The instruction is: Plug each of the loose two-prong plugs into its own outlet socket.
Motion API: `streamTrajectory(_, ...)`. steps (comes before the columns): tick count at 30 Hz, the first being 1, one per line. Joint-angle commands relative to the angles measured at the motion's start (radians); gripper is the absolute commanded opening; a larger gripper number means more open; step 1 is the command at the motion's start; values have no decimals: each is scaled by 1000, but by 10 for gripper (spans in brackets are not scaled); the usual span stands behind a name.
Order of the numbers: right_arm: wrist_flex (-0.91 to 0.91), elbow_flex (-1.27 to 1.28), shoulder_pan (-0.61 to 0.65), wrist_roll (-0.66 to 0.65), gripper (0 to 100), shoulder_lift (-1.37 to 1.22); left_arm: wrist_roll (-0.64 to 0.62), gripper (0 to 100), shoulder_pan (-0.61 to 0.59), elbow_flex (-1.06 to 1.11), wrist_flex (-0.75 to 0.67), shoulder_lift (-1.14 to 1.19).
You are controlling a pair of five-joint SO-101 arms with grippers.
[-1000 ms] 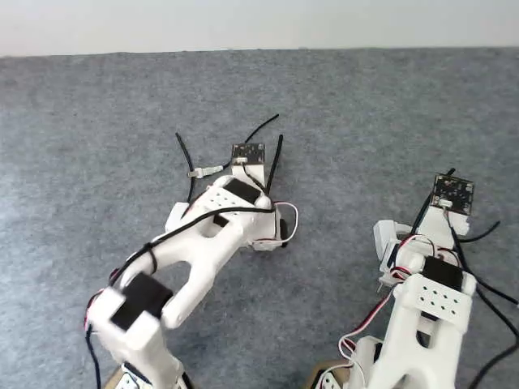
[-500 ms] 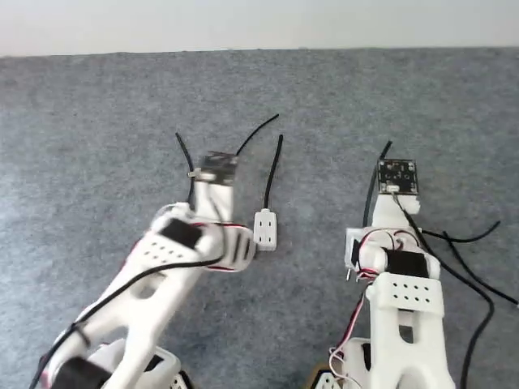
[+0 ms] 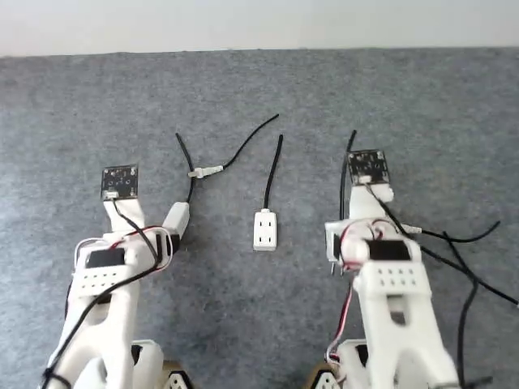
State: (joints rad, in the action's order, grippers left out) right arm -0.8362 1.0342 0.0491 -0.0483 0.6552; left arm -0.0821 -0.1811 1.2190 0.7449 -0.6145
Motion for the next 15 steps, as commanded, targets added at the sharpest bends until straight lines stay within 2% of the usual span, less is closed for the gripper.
streamTrajectory(1,21,-158,12,12,9,-176,14,246,-9,2,-25,-49)
streamTrajectory(5,94,-279,16,2,11,-383,14,246,-9,5,-26,-55)
streamTrajectory(9,128,-376,13,-84,12,-547,14,246,-11,5,-26,-55)
streamTrajectory(15,-1,-476,12,-129,32,-645,15,246,-11,5,-25,-55)
